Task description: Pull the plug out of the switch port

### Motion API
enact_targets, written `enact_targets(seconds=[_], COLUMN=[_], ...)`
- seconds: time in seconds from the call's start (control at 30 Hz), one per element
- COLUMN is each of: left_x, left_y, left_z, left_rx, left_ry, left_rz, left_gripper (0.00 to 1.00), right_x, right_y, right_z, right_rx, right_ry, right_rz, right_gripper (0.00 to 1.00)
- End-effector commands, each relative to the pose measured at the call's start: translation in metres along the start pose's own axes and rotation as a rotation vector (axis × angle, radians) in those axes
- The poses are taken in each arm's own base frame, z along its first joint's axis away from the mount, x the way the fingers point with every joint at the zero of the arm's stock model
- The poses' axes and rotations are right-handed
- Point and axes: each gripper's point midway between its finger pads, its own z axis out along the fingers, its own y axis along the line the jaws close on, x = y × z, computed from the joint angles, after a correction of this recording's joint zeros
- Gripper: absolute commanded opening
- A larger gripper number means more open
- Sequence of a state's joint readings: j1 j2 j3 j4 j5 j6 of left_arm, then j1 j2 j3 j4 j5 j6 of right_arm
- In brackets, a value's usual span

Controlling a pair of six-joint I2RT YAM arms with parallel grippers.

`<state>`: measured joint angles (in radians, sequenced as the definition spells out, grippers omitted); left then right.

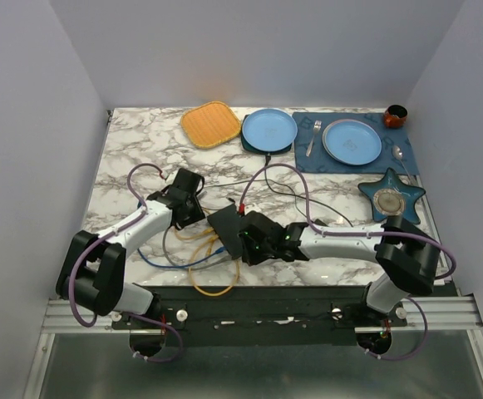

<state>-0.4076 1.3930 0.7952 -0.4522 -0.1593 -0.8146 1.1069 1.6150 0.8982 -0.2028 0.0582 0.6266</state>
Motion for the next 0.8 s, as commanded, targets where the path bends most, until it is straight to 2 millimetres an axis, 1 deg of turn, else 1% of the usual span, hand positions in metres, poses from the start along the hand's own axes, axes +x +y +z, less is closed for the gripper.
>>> enact_targets(seconds=[0.0, 0.07, 0.1, 0.13, 0.2, 0.23, 0.3, 0.33, 0.37, 0.4, 0.43, 0.47, 0.5, 0.53, 0.57, 0.6, 0.63, 0.67, 0.7, 0.73, 0.77], left_x=[0.019, 0.024, 0.028, 0.029, 0.032, 0.033, 0.034, 0.034, 0.034, 0.034, 0.033, 0.035, 0.034, 0.034, 0.034, 0.034, 0.032, 0.032, 0.030, 0.027, 0.024], left_y=[-0.002, -0.003, -0.005, -0.006, -0.008, -0.013, -0.017, -0.019, -0.020, -0.022, -0.024, -0.025, -0.028, -0.031, -0.033, -0.034, -0.038, -0.040, -0.043, -0.047, -0.050], left_z=[0.009, 0.011, 0.012, 0.013, 0.014, 0.013, 0.013, 0.014, 0.014, 0.015, 0.016, 0.017, 0.018, 0.020, 0.020, 0.021, 0.022, 0.023, 0.023, 0.024, 0.025], left_rx=[0.040, 0.053, 0.065, 0.071, 0.084, 0.111, 0.126, 0.138, 0.142, 0.147, 0.152, 0.157, 0.164, 0.170, 0.176, 0.180, 0.190, 0.193, 0.201, 0.206, 0.212], left_ry=[0.071, 0.091, 0.111, 0.116, 0.129, 0.143, 0.152, 0.155, 0.156, 0.157, 0.158, 0.166, 0.170, 0.173, 0.178, 0.183, 0.181, 0.184, 0.183, 0.184, 0.181], left_rz=[-0.005, -0.003, -0.002, 0.000, 0.004, 0.004, 0.004, 0.004, -0.001, -0.003, -0.006, -0.011, -0.017, -0.020, -0.023, -0.032, -0.036, -0.039, -0.040, -0.046, -0.049], left_gripper=[0.42, 0.41, 0.41, 0.41, 0.41, 0.40, 0.40, 0.40, 0.39, 0.39, 0.39, 0.39, 0.39, 0.39, 0.39, 0.39, 0.38, 0.38, 0.39, 0.39, 0.39], right_x=[-0.007, -0.010, -0.015, -0.025, -0.031, -0.040, -0.051, -0.059, -0.068, -0.072, -0.080, -0.086, -0.097, -0.105, -0.110, -0.129, -0.132, -0.134, -0.141, -0.156, -0.164], right_y=[-0.007, -0.019, -0.024, -0.033, -0.046, -0.058, -0.068, -0.081, -0.085, -0.089, -0.099, -0.101, -0.099, -0.103, -0.103, -0.096, -0.099, -0.099, -0.096, -0.097, -0.097], right_z=[0.013, 0.018, 0.018, 0.020, 0.021, 0.020, 0.018, 0.018, 0.017, 0.020, 0.021, 0.022, 0.026, 0.028, 0.030, 0.030, 0.038, 0.042, 0.045, 0.052, 0.053], right_rx=[0.066, 0.116, 0.135, 0.155, 0.184, 0.203, 0.211, 0.227, 0.226, 0.222, 0.231, 0.231, 0.216, 0.217, 0.214, 0.184, 0.184, 0.182, 0.160, 0.155, 0.143], right_ry=[-0.029, -0.019, -0.026, -0.035, -0.032, -0.043, -0.055, -0.063, -0.076, -0.072, -0.075, -0.073, -0.074, -0.077, -0.075, -0.097, -0.084, -0.071, -0.067, -0.079, -0.078], right_rz=[0.026, 0.042, 0.051, 0.076, 0.097, 0.121, 0.146, 0.175, 0.180, 0.185, 0.203, 0.195, 0.195, 0.202, 0.197, 0.195, 0.201, 0.202, 0.205, 0.213, 0.209], right_gripper=[0.03, 0.03, 0.03, 0.03, 0.03, 0.03, 0.03, 0.03, 0.04, 0.04, 0.04, 0.04, 0.04, 0.04, 0.04, 0.04, 0.04, 0.04, 0.04, 0.04, 0.04])
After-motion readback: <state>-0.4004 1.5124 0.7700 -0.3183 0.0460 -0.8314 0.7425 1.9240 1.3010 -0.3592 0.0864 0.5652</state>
